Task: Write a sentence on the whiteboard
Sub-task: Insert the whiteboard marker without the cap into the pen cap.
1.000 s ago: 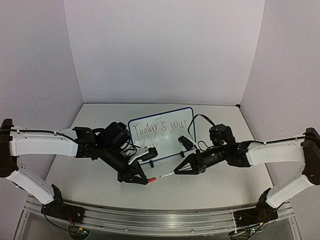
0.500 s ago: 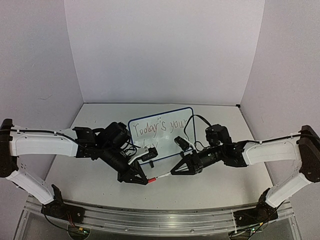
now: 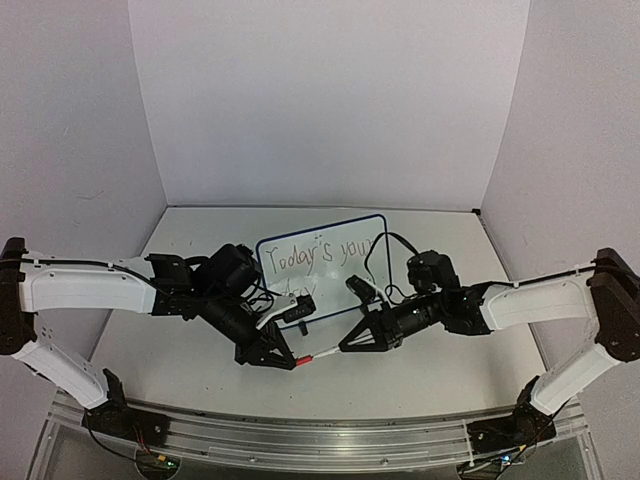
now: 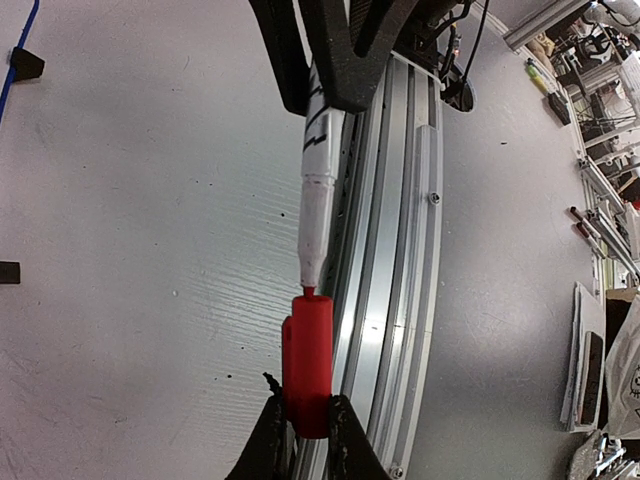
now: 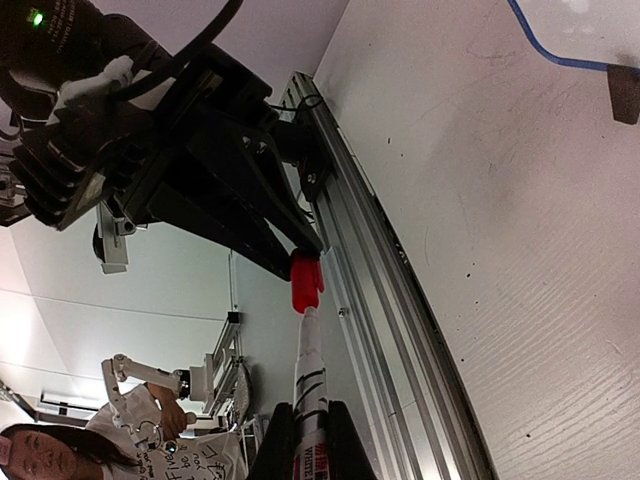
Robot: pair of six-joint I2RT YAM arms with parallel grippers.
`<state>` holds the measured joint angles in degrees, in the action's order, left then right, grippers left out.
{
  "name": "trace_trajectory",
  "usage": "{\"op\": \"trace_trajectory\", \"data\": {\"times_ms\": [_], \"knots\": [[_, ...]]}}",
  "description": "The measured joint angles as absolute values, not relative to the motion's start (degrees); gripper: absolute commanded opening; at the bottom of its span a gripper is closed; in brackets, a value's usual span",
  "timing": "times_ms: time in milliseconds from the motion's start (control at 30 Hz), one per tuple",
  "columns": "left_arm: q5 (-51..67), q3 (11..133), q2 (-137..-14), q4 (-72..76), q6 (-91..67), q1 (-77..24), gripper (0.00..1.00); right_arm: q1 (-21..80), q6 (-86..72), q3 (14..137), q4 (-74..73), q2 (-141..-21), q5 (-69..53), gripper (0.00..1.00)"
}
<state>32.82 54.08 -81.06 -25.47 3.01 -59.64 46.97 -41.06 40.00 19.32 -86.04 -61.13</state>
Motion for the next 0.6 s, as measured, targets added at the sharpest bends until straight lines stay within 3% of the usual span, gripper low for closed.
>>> {"op": "trace_trajectory", "data": {"times_ms": [600], "knots": [[32.8,54.1,-81.1,-26.1,3.0,-59.6,0.0,47.8,-41.2,41.0,20.2,-87.6,-61.7,0.0]]}}
